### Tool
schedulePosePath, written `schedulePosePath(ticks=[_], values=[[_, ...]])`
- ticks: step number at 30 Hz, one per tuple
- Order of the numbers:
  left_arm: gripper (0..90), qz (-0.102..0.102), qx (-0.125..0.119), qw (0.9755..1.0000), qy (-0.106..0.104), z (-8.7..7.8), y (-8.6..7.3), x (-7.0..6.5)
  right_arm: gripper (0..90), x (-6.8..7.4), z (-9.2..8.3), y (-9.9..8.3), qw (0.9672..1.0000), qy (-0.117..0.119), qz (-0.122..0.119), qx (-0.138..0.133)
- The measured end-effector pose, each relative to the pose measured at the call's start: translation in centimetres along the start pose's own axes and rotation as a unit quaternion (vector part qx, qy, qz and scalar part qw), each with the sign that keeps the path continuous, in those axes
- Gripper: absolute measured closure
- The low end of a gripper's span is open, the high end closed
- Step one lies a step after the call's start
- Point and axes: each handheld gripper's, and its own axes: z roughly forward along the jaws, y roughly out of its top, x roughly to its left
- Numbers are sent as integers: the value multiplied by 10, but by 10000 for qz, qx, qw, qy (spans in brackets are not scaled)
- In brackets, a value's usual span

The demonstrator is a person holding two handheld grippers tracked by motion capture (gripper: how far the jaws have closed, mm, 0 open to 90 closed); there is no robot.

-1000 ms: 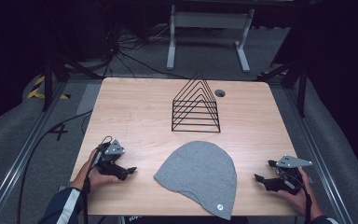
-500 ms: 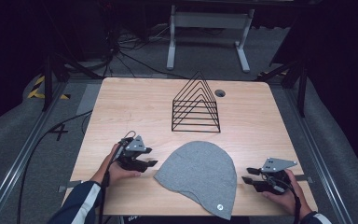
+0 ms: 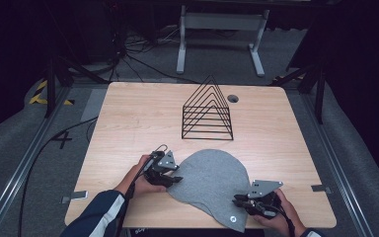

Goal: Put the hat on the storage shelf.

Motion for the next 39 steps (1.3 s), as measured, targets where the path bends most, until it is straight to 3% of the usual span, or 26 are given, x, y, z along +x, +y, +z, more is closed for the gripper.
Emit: schedulePosePath(ticks=[2, 4, 6, 9, 15, 17, 19, 20, 23, 26, 27, 28, 33, 36, 37, 39], values=[[557, 5, 68, 9999, 132, -2, 0, -8, 774, -5, 1, 1, 9997, -213, -76, 13], [558, 23, 126, 9998, 158, -5, -2, -16, 774, -8, 1, 1, 9997, -259, -18, 24], [559, -177, 115, 9996, 199, -8, -6, -25, 769, -22, 2, 1, 9994, -314, 133, -25], [559, -227, 131, 9991, 344, -10, -9, -40, 736, -34, 4, 3, 9992, -349, 194, -43], [554, -164, 200, 9992, 296, -12, -7, -52, 688, -44, 5, 5, 9988, -415, 261, -4], [497, -186, 190, 9993, 260, -12, -7, -52, 620, -48, 6, 8, 9983, -502, 306, 66], [479, -230, 43, 9995, 226, -14, -6, -47, 607, -50, 5, 9, 9981, -510, 330, 83], [473, -344, -84, 9991, 227, -16, -4, -43, 578, -52, 4, 10, 9977, -557, 369, 71], [383, -688, -322, 9960, 464, -18, 2, -24, 503, -63, -1, 16, 9959, -696, 581, -75], [320, -892, -280, 9942, 539, -12, 4, -6, 462, -74, 2, 22, 9944, -742, 749, -69], [300, -892, -280, 9942, 539, -12, 4, -6, 447, -79, 5, 25, 9937, -811, 773, -47], [280, -1069, -98, 9928, 523, -5, 5, 3, 444, -83, 8, 27, 9935, -775, 838, -45], [251, -1079, -71, 9925, 574, 7, 9, 15, 402, -94, 23, 33, 9925, -721, 979, 94], [237, -1256, -117, 9910, 453, 14, 13, 23, 370, -98, 31, 38, 9918, -675, 1084, 74], [230, -1240, -100, 9913, 426, 16, 13, 24, 351, -98, 35, 40, 9918, -704, 1055, 120], [223, -1114, -8, 9922, 567, 21, 17, 23, 294, -96, 41, 43, 9918, -736, 1024, 186]])
